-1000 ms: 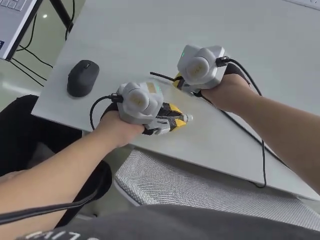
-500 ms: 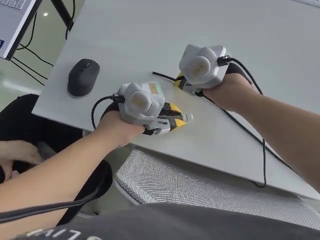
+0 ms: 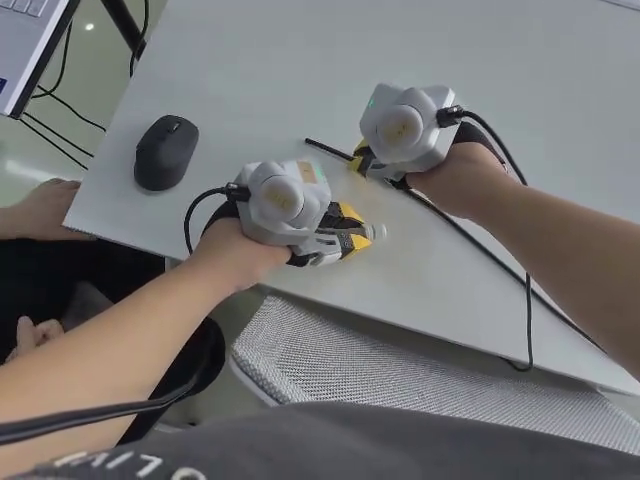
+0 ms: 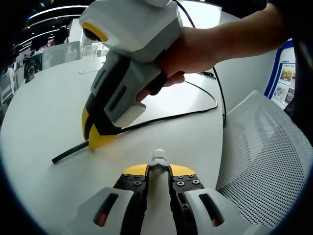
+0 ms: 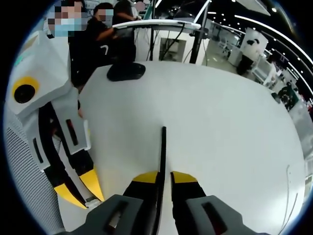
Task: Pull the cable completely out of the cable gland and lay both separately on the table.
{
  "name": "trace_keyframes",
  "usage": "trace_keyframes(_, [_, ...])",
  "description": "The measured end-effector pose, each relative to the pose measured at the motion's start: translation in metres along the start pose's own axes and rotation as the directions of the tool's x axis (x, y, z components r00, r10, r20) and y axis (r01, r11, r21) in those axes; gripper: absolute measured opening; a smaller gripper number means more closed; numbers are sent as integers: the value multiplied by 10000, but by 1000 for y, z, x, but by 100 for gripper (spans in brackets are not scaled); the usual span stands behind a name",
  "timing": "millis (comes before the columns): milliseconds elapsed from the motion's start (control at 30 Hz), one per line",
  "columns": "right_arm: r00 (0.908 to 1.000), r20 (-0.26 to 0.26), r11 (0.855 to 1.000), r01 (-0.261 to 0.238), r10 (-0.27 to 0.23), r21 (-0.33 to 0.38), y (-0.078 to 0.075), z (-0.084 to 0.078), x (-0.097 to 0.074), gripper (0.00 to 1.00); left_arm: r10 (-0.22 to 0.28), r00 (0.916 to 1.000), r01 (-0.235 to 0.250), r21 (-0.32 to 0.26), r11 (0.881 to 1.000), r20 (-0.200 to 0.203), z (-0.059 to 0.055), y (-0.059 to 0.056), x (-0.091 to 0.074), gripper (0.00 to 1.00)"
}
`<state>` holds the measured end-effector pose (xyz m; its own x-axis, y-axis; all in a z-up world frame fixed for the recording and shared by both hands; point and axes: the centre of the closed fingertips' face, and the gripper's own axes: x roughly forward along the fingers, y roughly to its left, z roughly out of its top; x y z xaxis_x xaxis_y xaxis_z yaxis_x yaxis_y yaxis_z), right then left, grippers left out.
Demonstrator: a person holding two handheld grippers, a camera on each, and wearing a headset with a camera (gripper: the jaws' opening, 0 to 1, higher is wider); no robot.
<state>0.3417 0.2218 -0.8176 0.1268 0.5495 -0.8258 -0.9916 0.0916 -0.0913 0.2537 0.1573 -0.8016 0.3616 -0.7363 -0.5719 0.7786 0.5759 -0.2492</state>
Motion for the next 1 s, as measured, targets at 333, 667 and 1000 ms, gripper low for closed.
trace_keyframes(333, [9994,316,9994,125,-135,318,-2,7,-10,12,18,10000,-18,58,10000,-57,-5,5,4,18])
trace_keyframes(667, [9957,867,9959,241,-316,867,-2,14,-39,21,96,9999,-95,129,9999,-53,-2,6,2,22])
trace_keyframes(1000, [9867,1422,9846,551,-791,1657,-8,12,-75,26,150,9999,-150,161,9998,-19,1,2,-5,26])
